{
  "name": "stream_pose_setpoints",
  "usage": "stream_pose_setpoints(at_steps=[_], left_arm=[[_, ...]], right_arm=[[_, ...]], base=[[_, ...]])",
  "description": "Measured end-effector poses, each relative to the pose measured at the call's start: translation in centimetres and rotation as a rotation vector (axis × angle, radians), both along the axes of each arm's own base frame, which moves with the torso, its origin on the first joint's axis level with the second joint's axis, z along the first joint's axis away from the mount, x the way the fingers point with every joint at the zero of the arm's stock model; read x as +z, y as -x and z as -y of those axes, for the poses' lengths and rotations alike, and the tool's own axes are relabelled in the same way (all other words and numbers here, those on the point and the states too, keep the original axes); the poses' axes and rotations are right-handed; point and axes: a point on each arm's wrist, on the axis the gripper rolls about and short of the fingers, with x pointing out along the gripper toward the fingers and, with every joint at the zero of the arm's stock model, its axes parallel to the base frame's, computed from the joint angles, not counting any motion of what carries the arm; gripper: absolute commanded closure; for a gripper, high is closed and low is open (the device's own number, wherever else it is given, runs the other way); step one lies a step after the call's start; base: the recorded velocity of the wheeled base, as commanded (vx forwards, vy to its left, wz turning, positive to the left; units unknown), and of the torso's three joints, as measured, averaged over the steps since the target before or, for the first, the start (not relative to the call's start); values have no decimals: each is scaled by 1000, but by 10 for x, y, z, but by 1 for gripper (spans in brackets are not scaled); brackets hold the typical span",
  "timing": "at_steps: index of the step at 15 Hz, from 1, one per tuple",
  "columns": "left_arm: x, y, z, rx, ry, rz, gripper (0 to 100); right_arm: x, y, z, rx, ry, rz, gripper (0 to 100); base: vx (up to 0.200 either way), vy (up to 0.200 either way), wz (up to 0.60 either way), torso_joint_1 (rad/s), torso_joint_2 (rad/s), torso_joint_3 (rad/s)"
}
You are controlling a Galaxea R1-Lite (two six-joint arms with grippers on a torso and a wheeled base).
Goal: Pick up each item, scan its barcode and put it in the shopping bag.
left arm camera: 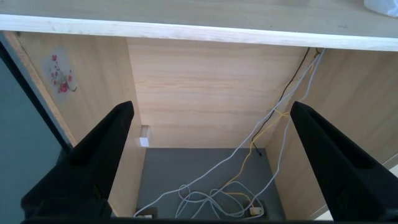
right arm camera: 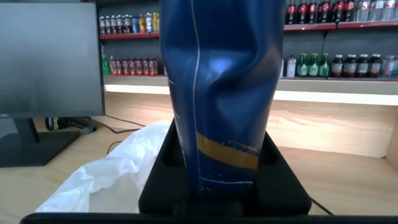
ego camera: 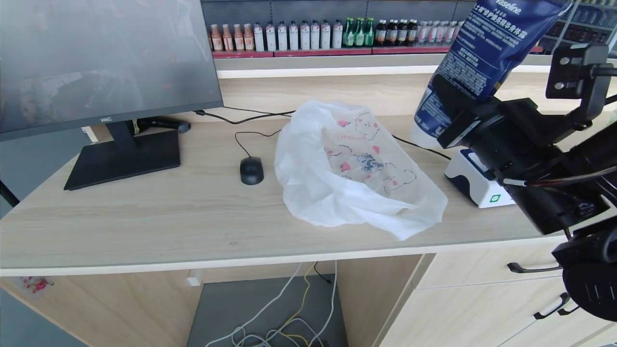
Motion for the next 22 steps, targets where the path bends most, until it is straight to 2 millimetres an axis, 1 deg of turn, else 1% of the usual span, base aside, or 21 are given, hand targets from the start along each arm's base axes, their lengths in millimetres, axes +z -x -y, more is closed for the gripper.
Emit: stream_pose_setpoints(at_steps=[2,5,8,12,16,18,22], left_arm=[[0,0,0,2,0,0,0],[0,0,0,1,0,0,0],[0,0,0,1,0,0,0],[0,0,0,0,0,0,0],[0,0,0,1,0,0,0],[0,0,0,1,0,0,0],[0,0,0,1,0,0,0]], right_arm=[[4,-13,-10,26,0,-4,100],[10,-30,-23,63,18,-77,100],[12,-40,-31,120,52,-102,100],[1,-51,-40,169,19,-147,100],[-13,-62,-47,225,51,-170,100],[-17,-72,-55,241,57,-169,100],[-27,-99,-70,251,39,-157,100]], base=[[0,0,0,0,0,0],[0,0,0,0,0,0],[0,0,0,0,0,0],[0,0,0,0,0,0],[0,0,0,0,0,0],[0,0,0,0,0,0],[0,0,0,0,0,0]])
